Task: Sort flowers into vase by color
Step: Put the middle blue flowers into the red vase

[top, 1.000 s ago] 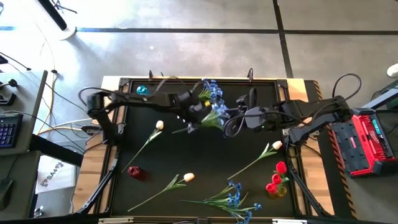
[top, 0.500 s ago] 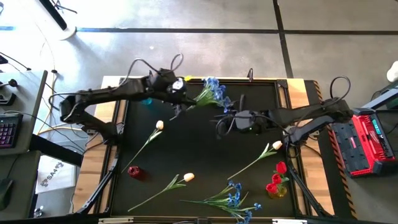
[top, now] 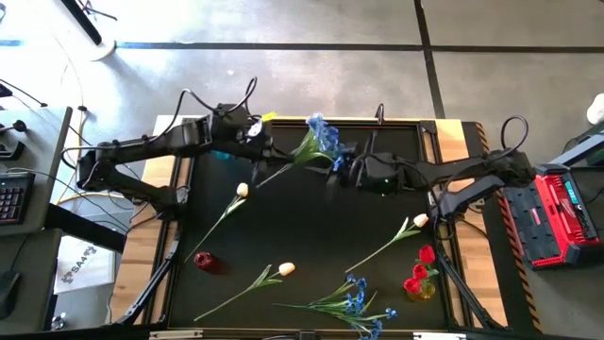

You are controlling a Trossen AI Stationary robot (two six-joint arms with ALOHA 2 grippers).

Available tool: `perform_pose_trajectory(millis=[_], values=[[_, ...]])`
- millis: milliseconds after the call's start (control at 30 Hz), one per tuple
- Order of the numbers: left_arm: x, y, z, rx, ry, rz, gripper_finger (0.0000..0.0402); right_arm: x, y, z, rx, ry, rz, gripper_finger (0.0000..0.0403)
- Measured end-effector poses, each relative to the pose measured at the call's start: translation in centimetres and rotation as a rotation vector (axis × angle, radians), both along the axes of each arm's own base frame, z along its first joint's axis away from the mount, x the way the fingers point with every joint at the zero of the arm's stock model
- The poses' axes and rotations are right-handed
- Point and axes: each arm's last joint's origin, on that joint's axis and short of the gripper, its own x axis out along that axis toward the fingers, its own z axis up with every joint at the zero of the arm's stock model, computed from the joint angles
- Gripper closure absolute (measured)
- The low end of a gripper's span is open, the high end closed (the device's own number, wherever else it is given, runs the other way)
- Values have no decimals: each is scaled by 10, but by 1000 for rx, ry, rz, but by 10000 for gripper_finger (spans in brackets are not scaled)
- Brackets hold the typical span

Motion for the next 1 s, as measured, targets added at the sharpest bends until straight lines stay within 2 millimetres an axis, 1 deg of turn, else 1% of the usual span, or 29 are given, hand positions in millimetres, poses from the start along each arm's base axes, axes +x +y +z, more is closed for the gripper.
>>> perform_pose_trajectory(millis=[100,200,333,400,467,633,667,767,833,1000], values=[[4,-7,5,-2,-50,-22,401,0,-5,0,32,-12,-23,201],[6,-12,10,10,-104,-41,401,0,-6,0,32,-16,-24,202],[7,-16,11,6,-121,-52,401,1,-5,4,-9,-35,16,219],[10,-18,9,2,-109,-59,401,2,-4,6,-36,-52,55,241],[11,-19,6,-9,-85,-59,401,2,-3,7,-53,-57,79,271],[14,-23,3,-38,-72,-60,397,2,-2,6,-99,-29,128,380],[13,-23,3,-44,-65,-58,392,2,-2,5,-114,-20,137,390],[13,-23,1,-50,-47,-56,363,2,-2,3,-119,6,149,391],[13,-23,1,-65,-44,-56,333,2,-3,1,-133,30,177,398],[15,-27,-1,-72,-36,-69,250,2,-9,-3,-129,67,249,400]])
